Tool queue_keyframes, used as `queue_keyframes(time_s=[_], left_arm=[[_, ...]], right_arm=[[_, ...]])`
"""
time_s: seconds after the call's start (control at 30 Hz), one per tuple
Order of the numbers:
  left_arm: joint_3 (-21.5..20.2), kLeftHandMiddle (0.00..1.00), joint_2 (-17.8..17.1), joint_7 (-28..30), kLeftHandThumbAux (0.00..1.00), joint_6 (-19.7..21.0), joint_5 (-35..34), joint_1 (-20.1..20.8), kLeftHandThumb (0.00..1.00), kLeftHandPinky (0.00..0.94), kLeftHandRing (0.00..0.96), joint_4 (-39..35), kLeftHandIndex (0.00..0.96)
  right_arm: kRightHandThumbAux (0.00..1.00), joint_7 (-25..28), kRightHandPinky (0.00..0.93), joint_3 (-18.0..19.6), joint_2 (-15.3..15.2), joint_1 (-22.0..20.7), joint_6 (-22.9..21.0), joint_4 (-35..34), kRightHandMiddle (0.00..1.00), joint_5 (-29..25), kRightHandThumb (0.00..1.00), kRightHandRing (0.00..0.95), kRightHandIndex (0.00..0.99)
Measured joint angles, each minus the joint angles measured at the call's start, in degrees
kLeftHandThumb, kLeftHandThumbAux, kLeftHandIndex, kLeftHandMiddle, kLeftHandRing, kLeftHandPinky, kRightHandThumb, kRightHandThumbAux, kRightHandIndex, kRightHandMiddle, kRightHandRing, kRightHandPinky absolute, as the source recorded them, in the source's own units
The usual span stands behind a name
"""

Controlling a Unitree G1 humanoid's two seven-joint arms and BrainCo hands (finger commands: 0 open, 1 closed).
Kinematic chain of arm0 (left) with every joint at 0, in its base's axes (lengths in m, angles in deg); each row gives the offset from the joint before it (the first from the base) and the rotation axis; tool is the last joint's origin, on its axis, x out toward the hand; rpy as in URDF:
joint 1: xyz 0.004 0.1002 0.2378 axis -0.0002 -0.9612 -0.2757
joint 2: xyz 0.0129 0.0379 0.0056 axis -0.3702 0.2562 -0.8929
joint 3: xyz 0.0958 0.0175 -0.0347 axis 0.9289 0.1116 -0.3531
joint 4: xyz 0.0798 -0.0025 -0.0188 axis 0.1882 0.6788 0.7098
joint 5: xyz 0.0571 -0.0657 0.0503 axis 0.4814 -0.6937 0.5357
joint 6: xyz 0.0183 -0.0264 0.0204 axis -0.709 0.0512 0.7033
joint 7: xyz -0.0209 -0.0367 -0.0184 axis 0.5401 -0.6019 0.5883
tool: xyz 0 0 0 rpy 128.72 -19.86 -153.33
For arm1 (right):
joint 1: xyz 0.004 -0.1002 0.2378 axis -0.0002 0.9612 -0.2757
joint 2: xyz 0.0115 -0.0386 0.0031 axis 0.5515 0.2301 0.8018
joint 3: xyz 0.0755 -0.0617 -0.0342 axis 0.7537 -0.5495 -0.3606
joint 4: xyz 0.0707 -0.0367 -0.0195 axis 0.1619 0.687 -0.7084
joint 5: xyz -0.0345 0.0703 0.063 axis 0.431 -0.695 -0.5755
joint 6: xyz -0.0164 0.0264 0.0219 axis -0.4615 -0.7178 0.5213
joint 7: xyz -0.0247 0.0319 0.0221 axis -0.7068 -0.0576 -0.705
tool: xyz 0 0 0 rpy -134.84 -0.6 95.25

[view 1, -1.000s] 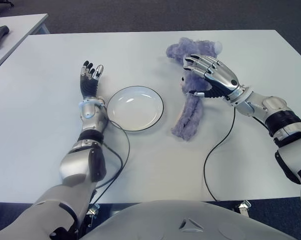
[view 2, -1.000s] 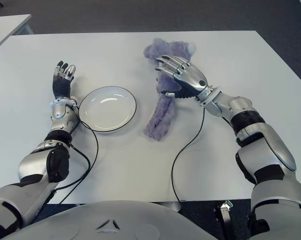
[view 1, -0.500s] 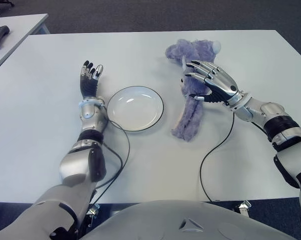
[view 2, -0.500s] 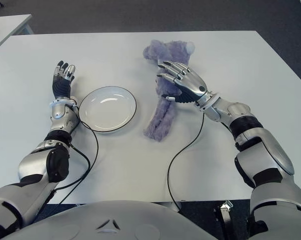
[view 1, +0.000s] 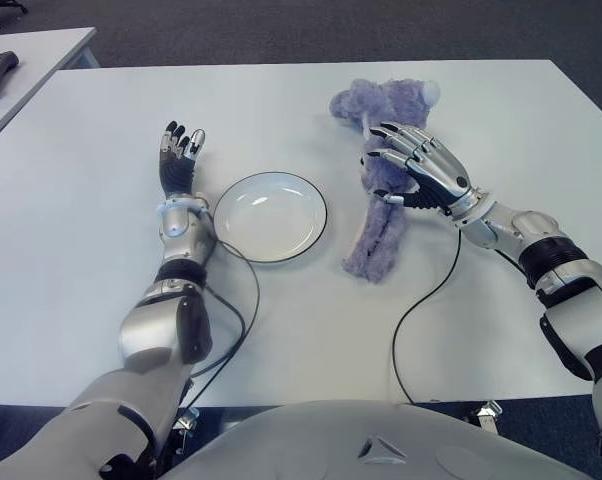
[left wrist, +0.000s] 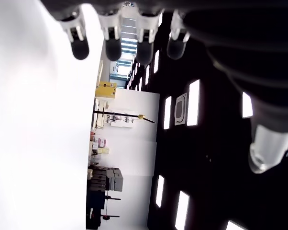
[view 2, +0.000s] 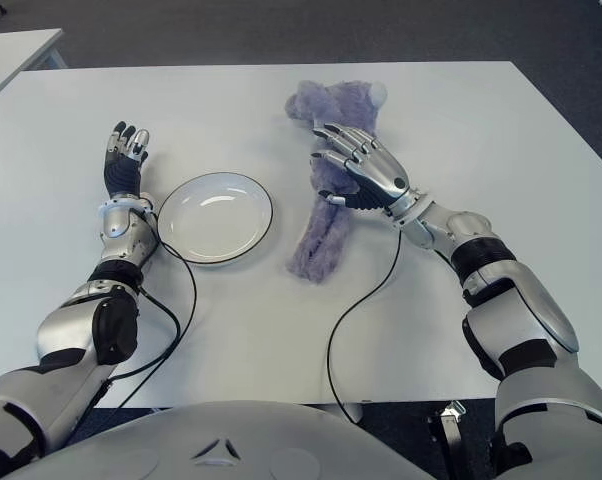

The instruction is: Put the doll into the plate.

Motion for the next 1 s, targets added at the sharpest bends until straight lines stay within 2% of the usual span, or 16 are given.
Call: queue_keyframes(time_s=[0.43,0.7,0.73,1.0], left_arm=[[-0.1,0.094,-0.1,0.3,0.551,0.0,-0.1,0.0,0.000,0.000,0.046,0.0,0.029],[-0.3,0.096,-0.1,0.4,0.547,0.0,-0.1,0.0,0.000,0.000,0.046,0.0,0.026],[-0.3,0.096,-0.1,0.4,0.545,0.0,-0.1,0.0,0.000,0.000,0.045,0.0,0.026],[-0.3,0.086,-0.3,0.4,0.541,0.1,-0.1,-0.1,0.000,0.000,0.037,0.0,0.024]], right_arm=[[0.471,-4.4,0.032,0.0,2.8,0.3,-0.5,2.1,0.106,0.2,0.385,0.063,0.196],[0.479,-9.3,0.049,-0.8,5.6,0.0,-1.4,5.3,0.171,1.7,0.408,0.109,0.286],[0.489,-10.0,0.053,-1.0,5.9,-0.1,-1.4,5.6,0.191,2.1,0.411,0.121,0.319],[0.493,-16.4,0.046,-3.2,7.8,-2.0,-2.3,7.1,0.238,5.1,0.413,0.153,0.376]])
